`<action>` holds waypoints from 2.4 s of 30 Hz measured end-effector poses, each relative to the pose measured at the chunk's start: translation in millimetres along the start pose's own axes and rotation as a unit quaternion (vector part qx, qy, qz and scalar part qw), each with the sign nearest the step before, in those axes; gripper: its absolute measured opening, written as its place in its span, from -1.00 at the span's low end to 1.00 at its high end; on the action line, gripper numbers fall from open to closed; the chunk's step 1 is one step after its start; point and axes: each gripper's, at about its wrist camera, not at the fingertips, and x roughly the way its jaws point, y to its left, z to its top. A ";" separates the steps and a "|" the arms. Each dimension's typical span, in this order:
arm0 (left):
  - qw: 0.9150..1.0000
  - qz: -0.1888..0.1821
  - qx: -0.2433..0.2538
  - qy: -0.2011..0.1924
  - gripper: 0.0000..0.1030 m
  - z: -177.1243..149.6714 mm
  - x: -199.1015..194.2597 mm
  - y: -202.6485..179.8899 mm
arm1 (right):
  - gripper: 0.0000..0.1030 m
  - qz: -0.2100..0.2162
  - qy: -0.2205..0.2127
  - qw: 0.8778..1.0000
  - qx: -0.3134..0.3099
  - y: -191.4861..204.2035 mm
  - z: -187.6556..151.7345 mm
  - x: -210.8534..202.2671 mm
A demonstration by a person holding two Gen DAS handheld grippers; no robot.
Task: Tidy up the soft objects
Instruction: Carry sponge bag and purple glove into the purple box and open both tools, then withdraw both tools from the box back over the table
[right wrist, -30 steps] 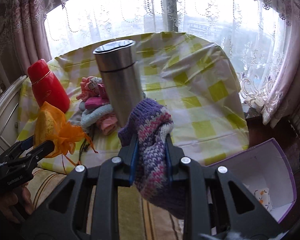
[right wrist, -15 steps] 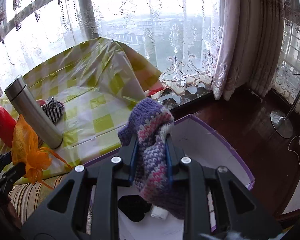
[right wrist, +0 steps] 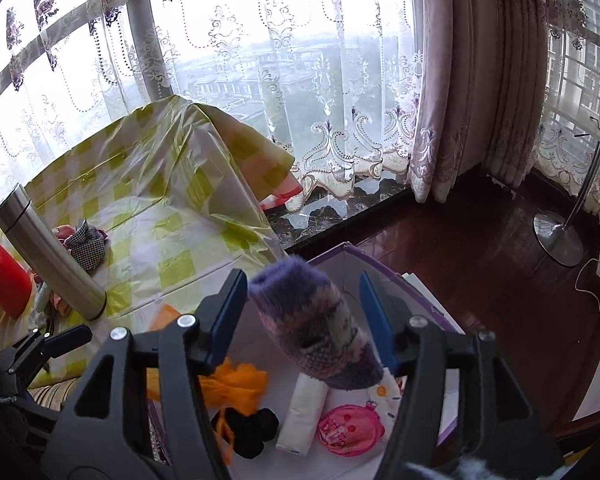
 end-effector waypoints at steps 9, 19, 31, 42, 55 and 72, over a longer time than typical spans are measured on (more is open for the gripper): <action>1.000 0.009 -0.019 -0.004 0.65 -12.4 -17.5 23.3 | 0.31 0.005 0.023 1.000 -0.004 1.0 -9.5 1.2; 0.996 0.046 -0.078 -0.028 0.65 -36.3 -64.2 74.1 | 0.38 0.028 0.048 0.998 -0.042 32.9 -22.7 -1.6; 0.984 0.094 -0.142 -0.054 0.59 -59.3 -110.5 144.7 | 0.40 0.097 0.084 0.986 -0.102 104.9 -46.6 3.6; 0.976 0.122 -0.170 -0.067 0.39 -63.8 -125.9 188.2 | 0.40 0.111 0.093 0.983 -0.110 125.8 -44.3 11.4; 0.965 0.168 -0.182 -0.083 0.22 -42.6 -134.0 250.1 | 0.40 0.141 0.105 0.979 -0.106 139.9 -19.0 45.2; 0.951 0.212 -0.219 -0.057 0.26 28.9 -78.6 373.1 | 0.53 0.291 0.159 0.930 -0.159 200.2 49.8 174.7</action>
